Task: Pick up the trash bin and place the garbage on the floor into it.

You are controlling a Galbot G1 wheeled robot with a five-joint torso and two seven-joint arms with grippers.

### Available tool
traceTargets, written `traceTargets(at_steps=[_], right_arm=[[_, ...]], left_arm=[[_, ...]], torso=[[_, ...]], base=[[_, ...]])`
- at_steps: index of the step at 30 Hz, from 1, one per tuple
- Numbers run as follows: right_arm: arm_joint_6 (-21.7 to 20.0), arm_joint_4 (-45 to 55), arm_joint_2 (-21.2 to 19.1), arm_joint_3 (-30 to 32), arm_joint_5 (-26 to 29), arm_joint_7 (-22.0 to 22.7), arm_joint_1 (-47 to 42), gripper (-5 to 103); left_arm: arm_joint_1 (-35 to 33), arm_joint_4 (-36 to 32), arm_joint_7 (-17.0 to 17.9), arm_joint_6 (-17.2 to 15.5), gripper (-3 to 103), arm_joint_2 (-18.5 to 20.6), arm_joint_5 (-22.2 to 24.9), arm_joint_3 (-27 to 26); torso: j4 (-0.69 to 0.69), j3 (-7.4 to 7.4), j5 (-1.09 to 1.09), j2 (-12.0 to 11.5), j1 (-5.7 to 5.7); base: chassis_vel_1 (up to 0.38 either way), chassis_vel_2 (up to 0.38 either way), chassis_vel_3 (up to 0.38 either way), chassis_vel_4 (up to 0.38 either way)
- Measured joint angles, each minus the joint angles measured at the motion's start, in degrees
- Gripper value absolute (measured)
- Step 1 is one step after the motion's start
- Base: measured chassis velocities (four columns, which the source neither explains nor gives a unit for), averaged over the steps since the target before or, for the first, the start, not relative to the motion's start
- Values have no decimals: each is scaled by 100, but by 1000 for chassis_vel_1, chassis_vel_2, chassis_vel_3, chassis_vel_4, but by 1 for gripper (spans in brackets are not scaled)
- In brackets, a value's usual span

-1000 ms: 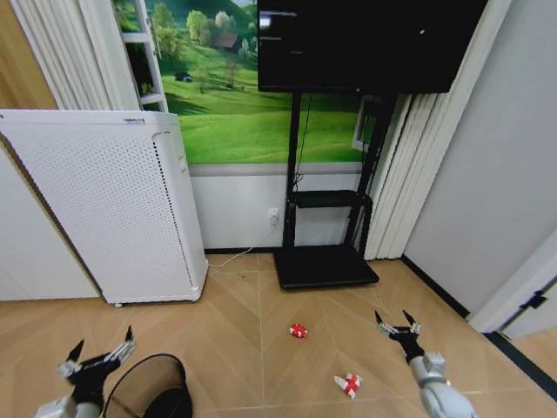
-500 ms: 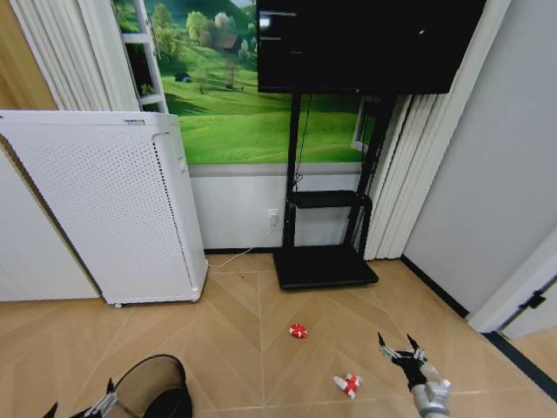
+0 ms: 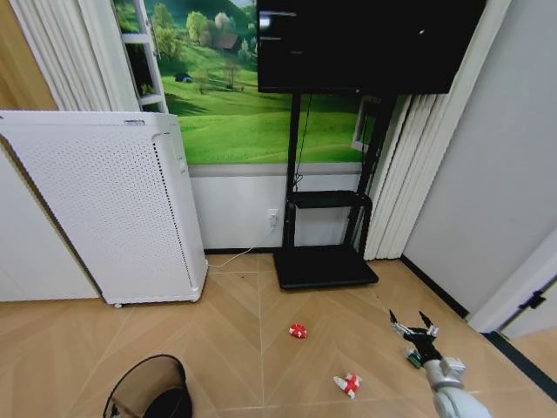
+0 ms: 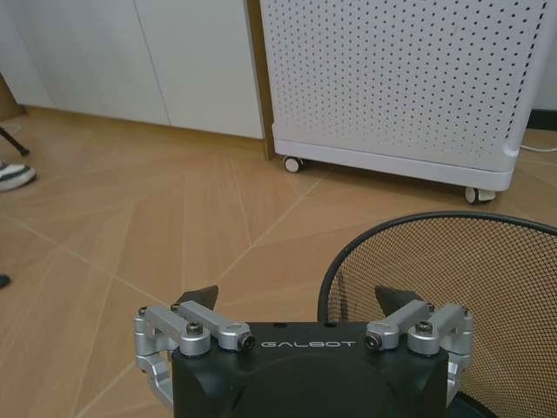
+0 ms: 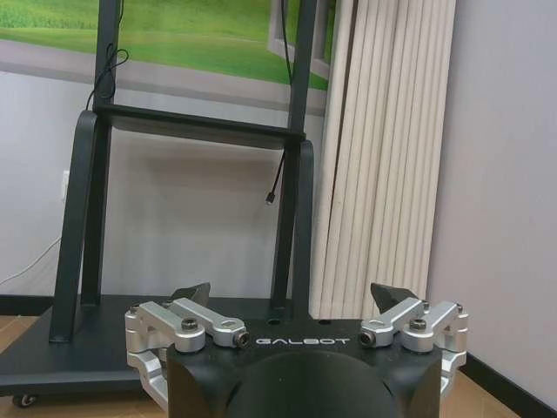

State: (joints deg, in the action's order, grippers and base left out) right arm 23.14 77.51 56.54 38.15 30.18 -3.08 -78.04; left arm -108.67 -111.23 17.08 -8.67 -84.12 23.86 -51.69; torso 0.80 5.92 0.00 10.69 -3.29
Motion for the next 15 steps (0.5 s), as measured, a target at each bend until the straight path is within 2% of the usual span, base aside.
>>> traceTargets(at_steps=[2,5,6,8,9,10,11,13,15], right_arm=[[0,0,-12,-7,8,-5,3,100],[3,-5,-66,-24,20,-27,45,100],[3,-5,-66,-24,20,-27,45,100],[4,-36,-107,-44,28,-38,100,100],[4,-36,-107,-44,28,-38,100,100],[2,-41,-133,-53,50,-40,129,100],[2,-41,-133,-53,50,-40,129,100],[-12,-32,-170,-56,101,-42,168,100],[-23,-15,-182,-56,126,-43,174,100]], left_arm=[[23,15,5,-57,100,11,139,11],[46,-85,89,-335,98,10,734,55],[46,-85,89,-335,98,10,734,55],[8,-295,236,-586,98,-29,1238,71],[8,-295,236,-586,98,-29,1238,71],[-25,-426,331,-746,98,-55,1546,74],[-25,-426,331,-746,98,-55,1546,74],[-78,-594,476,-986,98,-98,1909,81],[-90,-631,521,-1058,97,-116,2018,85]], torso=[[0,1,0,1,0],[0,2,0,3,0],[0,2,0,3,0],[0,3,0,4,-1],[0,3,0,4,-1],[0,3,1,5,-1],[0,3,1,5,-1],[0,4,0,6,-1],[0,4,1,6,-1]], base=[[0,0,0,0],[0,0,0,0],[0,0,0,0],[0,0,0,0],[0,0,0,0],[0,0,0,0],[0,0,0,0],[0,0,0,0],[0,0,0,0]])
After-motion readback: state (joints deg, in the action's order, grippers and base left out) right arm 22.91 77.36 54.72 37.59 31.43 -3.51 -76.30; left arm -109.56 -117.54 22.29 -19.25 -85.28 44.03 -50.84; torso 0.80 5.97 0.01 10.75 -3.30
